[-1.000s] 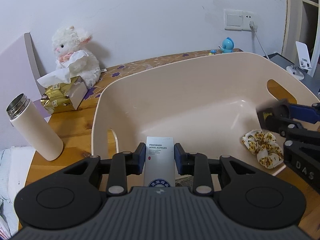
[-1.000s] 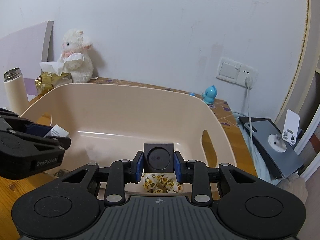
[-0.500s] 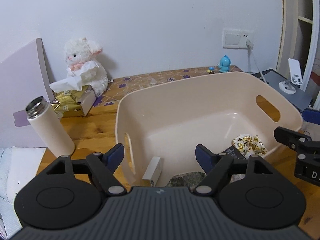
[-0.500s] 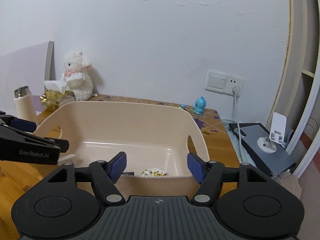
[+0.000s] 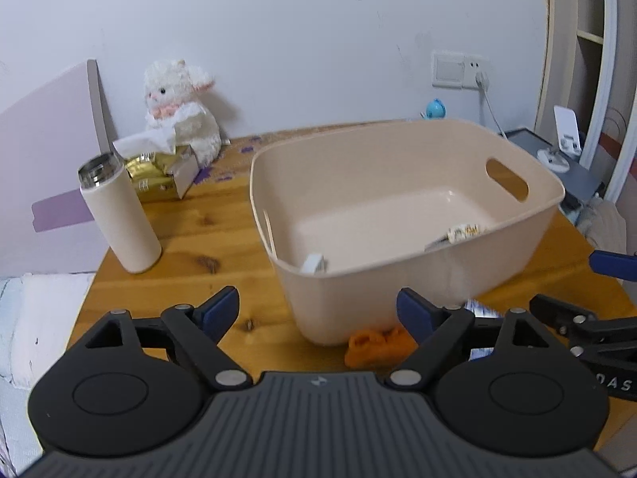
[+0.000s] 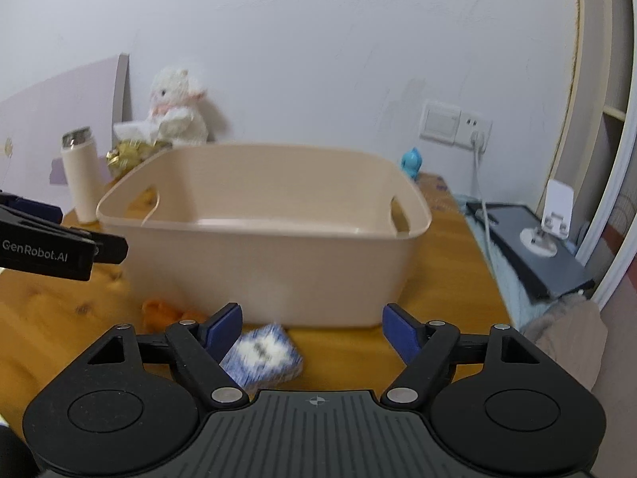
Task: Organize objects
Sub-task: 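Move both open grippers back toward the remaining table items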
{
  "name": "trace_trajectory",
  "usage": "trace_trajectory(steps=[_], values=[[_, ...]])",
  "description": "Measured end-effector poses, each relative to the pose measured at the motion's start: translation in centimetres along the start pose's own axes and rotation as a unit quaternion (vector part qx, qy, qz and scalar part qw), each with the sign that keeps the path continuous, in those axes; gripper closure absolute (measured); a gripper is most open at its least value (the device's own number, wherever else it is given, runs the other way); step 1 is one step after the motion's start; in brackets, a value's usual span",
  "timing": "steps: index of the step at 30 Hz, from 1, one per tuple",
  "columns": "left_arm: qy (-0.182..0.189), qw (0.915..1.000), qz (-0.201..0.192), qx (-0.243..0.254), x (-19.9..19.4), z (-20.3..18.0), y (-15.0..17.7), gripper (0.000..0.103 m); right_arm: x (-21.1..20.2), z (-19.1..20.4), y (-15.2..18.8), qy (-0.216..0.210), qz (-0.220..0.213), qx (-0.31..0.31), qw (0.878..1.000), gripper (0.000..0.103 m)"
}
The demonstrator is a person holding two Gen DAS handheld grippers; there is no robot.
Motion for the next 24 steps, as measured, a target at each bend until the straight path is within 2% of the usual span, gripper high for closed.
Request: trace_trajectory(steps=[10,20,24], values=[[0.028,0.9984,0.049,0.003,2.8,0.5,4.7,0.016,2.0,2.3,3.0,-0.04,0.055,-0.001,0.998,0.023],[0.028,0.9967,0.076,0.003,4.8,0.5,6.1,0.016,3.7,4.0,4.0,-0.063,0.084,-0.003,0.994,0.024],[0.024,0.9967,0.077,0.004,5.5,0.5,6.3,0.016,4.1,4.2,4.2,-0.074,0.083,0.005,0.994,0.023]])
Point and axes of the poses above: each gripper's, at about its wrist camera, not at the fingertips, and x roughly the way its jaws point, z to its left, y to its underside, the point moved 2 cm from there along x, roughly the way its jaws point, and after that the axes turned 13 degrees about z, right-handed, at the moved point
